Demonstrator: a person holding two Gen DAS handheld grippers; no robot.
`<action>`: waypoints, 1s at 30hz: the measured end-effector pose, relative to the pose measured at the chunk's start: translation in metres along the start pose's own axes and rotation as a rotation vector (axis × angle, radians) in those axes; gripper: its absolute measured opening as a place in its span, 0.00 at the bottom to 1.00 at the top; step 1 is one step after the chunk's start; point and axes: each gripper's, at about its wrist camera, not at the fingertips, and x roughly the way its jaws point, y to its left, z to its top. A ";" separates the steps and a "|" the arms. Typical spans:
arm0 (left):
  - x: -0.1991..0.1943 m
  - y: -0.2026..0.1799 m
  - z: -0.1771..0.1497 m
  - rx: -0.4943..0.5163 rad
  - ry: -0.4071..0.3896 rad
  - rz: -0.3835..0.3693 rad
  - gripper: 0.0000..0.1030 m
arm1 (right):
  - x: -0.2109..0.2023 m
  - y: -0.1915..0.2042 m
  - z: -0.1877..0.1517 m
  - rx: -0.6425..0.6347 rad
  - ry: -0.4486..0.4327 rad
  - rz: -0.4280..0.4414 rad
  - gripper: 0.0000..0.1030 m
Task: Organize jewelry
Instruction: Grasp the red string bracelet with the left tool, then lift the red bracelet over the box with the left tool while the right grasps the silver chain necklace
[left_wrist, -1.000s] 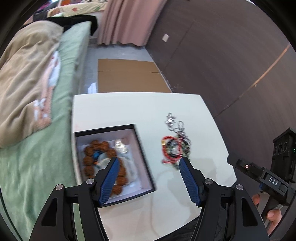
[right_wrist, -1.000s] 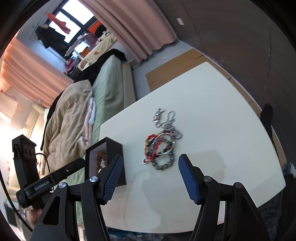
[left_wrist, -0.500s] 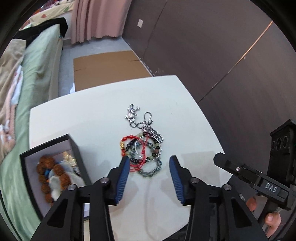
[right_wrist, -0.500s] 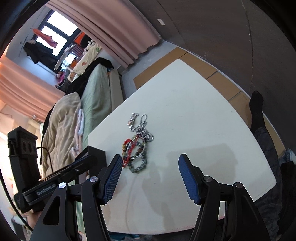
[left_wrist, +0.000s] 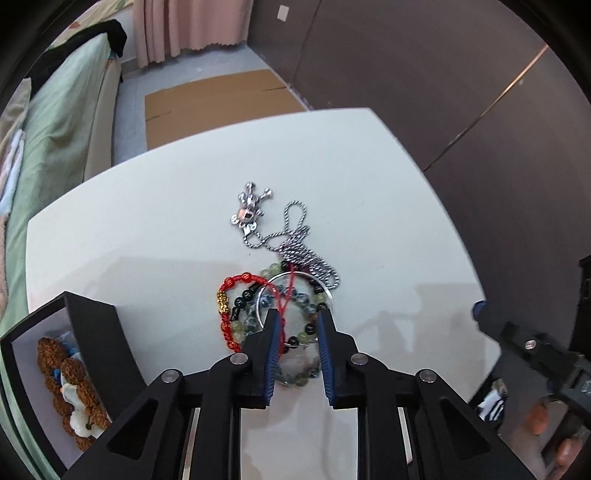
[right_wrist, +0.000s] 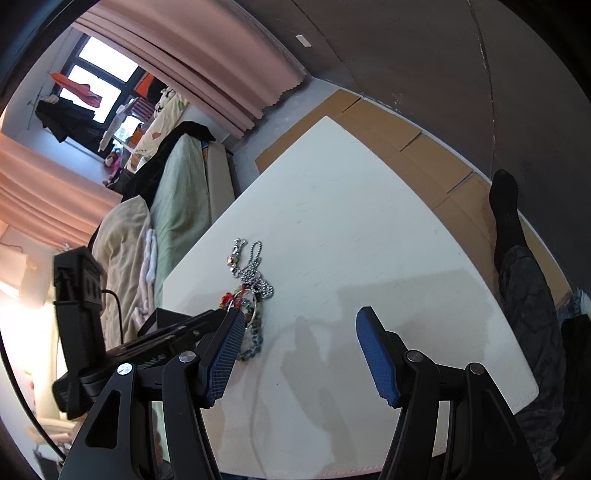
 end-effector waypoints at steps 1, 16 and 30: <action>0.003 0.001 -0.001 -0.001 0.009 0.012 0.18 | 0.000 -0.001 0.000 0.001 0.001 0.000 0.62; -0.028 0.027 -0.001 -0.071 -0.055 -0.029 0.06 | 0.051 0.032 0.022 -0.102 0.103 -0.015 0.62; -0.096 0.078 -0.007 -0.162 -0.178 -0.034 0.06 | 0.114 0.094 0.034 -0.327 0.187 -0.168 0.51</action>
